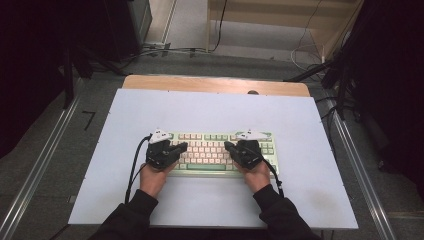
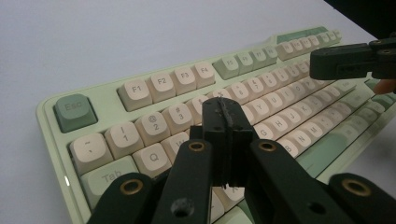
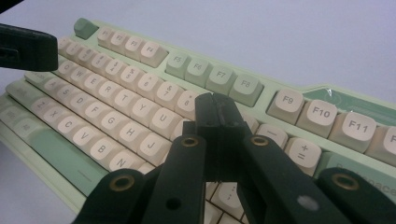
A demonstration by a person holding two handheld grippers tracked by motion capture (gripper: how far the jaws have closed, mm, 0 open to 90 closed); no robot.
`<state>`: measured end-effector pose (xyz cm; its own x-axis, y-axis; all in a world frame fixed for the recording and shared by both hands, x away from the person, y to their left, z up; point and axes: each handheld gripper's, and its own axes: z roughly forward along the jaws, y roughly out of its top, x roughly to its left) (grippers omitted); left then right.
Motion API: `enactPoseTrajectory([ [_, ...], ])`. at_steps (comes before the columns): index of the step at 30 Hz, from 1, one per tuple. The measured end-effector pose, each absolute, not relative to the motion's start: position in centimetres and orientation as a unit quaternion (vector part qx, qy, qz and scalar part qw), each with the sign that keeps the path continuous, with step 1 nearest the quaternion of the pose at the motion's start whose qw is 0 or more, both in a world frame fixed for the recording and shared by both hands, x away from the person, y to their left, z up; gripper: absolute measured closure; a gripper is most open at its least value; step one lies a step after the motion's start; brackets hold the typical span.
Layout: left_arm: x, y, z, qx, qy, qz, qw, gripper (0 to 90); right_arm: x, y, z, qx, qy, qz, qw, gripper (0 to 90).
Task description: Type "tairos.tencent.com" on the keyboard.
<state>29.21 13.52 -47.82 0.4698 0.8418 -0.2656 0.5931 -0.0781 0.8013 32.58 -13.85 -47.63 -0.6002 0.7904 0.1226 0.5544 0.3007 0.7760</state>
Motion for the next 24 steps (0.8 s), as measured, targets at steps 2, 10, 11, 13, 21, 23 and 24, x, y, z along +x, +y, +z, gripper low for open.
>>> enactPoseTrajectory([
  [2, 29.17, 13.58, -47.86, 0.723, 0.496, 0.135, 0.461, 90.0, 32.51, -13.90, -47.49, 0.424, 0.793, 0.415, 0.143, 87.5],
  [10, 29.03, 13.81, -48.16, 0.727, 0.497, 0.137, 0.453, 90.0, 32.34, -14.11, -47.09, 0.422, 0.791, 0.419, 0.144, 87.4],
  [11, 29.01, 13.84, -48.20, 0.728, 0.497, 0.136, 0.452, 90.0, 32.32, -14.12, -47.07, 0.422, 0.790, 0.420, 0.144, 87.4],
  [13, 28.99, 13.87, -48.26, 0.729, 0.498, 0.137, 0.450, 90.0, 32.31, -14.14, -47.04, 0.421, 0.791, 0.420, 0.145, 87.4],
  [21, 29.08, 13.69, -48.67, 0.735, 0.499, 0.137, 0.438, 90.0, 32.31, -14.24, -46.98, 0.422, 0.790, 0.420, 0.145, 87.5],
  [23, 29.11, 13.64, -48.75, 0.737, 0.499, 0.138, 0.435, 90.0, 32.30, -14.25, -46.98, 0.422, 0.790, 0.419, 0.145, 87.4],
  [24, 29.12, 13.63, -48.79, 0.737, 0.499, 0.138, 0.434, 90.0, 32.31, -14.26, -46.98, 0.423, 0.790, 0.419, 0.145, 87.4],
])
